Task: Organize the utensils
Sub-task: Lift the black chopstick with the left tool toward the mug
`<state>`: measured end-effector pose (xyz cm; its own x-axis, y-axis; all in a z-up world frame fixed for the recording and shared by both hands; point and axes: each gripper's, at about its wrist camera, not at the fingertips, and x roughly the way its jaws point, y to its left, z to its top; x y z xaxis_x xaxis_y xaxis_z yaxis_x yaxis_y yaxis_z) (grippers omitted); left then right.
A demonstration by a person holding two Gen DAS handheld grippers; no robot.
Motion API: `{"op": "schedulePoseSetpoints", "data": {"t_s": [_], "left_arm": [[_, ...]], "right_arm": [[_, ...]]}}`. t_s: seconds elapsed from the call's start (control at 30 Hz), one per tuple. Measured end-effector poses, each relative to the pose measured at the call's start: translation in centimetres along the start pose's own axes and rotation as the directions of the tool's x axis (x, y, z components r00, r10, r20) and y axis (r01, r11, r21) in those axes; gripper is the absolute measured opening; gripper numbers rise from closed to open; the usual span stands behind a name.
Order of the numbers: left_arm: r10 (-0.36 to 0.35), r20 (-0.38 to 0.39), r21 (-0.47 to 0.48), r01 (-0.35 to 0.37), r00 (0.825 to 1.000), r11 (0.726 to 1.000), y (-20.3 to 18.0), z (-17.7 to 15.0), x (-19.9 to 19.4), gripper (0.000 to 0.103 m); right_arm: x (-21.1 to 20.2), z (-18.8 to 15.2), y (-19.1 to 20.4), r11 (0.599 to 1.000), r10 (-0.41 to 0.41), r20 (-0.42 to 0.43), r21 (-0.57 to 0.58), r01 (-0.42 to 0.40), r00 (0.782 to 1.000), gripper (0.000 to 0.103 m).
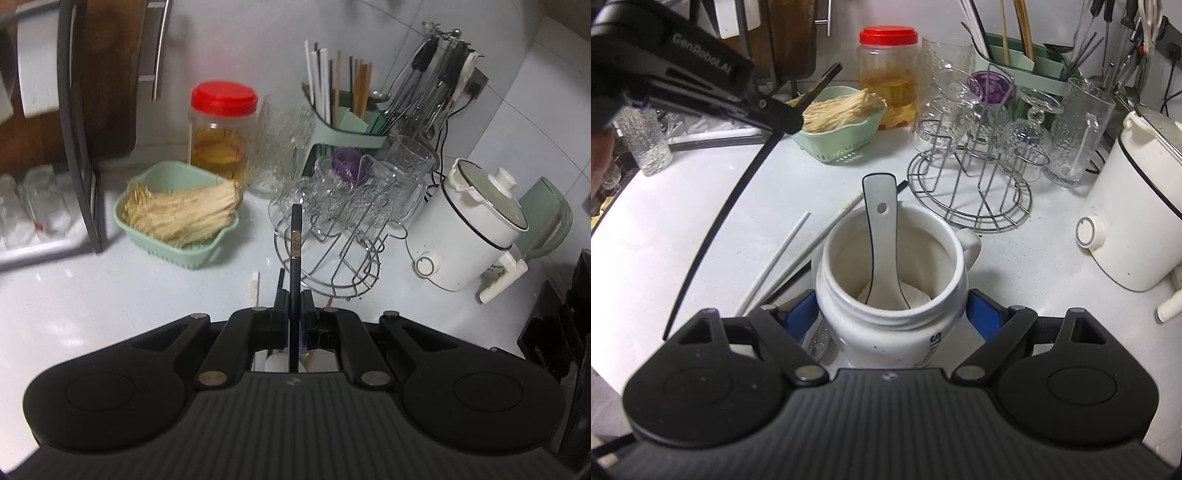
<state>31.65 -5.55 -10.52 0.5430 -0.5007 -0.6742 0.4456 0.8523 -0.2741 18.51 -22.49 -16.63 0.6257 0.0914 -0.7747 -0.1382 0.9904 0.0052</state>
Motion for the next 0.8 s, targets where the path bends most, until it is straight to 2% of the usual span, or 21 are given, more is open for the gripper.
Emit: {"op": "schedulePoseSetpoints", "data": {"t_s": [0.2,0.47,0.63,0.8], "left_arm": [[-0.079,0.076,0.019,0.078,0.994,0.997,-1.6,2.2,-2.0,0.007],[-0.205,0.154,0.085,0.194,0.966,0.977,-5.2,6.1,-3.0,0.007],[-0.235,0.14,0.159,0.213,0.962,0.964,-7.3,7.2,-1.3,0.007],[-0.245,0.089,0.209,0.222,0.965,0.952,-9.0,7.2,1.4,0.007]], "right_arm": [[0.0,0.1,-0.1,1.0,0.011,0.0,-0.012,-0.011,1.0,0.089],[0.0,0.2,-0.1,1.0,0.018,0.0,-0.018,-0.018,1.0,0.089],[0.0,0.1,-0.2,1.0,0.022,0.003,-0.022,-0.022,1.0,0.089],[0.0,-0.1,-0.2,0.999,0.024,0.012,-0.023,-0.024,1.0,0.089]]}}
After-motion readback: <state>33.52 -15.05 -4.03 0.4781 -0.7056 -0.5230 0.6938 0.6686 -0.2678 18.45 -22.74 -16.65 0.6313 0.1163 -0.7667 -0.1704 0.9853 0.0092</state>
